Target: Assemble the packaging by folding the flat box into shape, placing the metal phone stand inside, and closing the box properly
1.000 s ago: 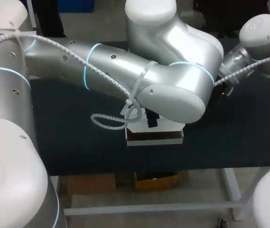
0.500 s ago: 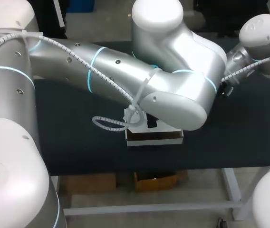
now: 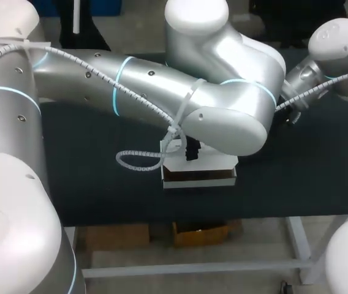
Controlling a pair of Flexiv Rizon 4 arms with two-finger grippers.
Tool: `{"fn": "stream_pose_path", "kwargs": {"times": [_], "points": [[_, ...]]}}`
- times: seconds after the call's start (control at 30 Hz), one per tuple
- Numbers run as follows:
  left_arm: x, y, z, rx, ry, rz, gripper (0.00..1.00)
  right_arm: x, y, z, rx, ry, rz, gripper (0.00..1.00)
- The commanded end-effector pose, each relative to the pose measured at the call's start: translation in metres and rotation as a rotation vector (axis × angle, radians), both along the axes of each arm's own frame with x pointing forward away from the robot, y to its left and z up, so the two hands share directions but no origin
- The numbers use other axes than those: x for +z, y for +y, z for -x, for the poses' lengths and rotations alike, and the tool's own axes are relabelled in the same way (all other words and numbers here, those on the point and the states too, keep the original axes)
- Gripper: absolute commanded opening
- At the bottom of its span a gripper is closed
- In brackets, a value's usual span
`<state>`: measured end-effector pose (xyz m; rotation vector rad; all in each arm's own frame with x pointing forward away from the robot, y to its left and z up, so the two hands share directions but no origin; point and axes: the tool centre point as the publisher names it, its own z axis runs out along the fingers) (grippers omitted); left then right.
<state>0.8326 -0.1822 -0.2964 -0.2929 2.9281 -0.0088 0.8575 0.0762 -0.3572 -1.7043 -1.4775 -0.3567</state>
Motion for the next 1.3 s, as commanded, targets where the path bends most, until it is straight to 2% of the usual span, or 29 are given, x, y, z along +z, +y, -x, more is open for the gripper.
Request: {"fn": "stream_pose_path", "kwargs": {"times": [0.03,0.27,0.5,0.97,1.3], "points": [[0.000,0.003,0.001,-0.001,-0.003,0.003,0.64,-0.001,0.000,-0.002,0.004,0.004,-0.005,0.38],[-0.006,0.007,-0.002,-0.005,-0.007,-0.006,0.60,-0.001,0.000,-0.002,0.004,0.004,-0.005,0.37],[-0.008,0.007,-0.002,-0.003,0.005,-0.005,0.62,-0.001,0.000,-0.002,0.004,0.004,-0.005,0.37],[0.006,0.010,0.009,-0.004,-0.021,0.013,0.63,-0.001,0.000,-0.002,0.004,0.004,-0.005,0.37],[-0.001,0.008,0.014,-0.018,0.030,0.044,0.62,-0.001,0.000,-0.002,0.004,0.004,-0.005,0.36]]}}
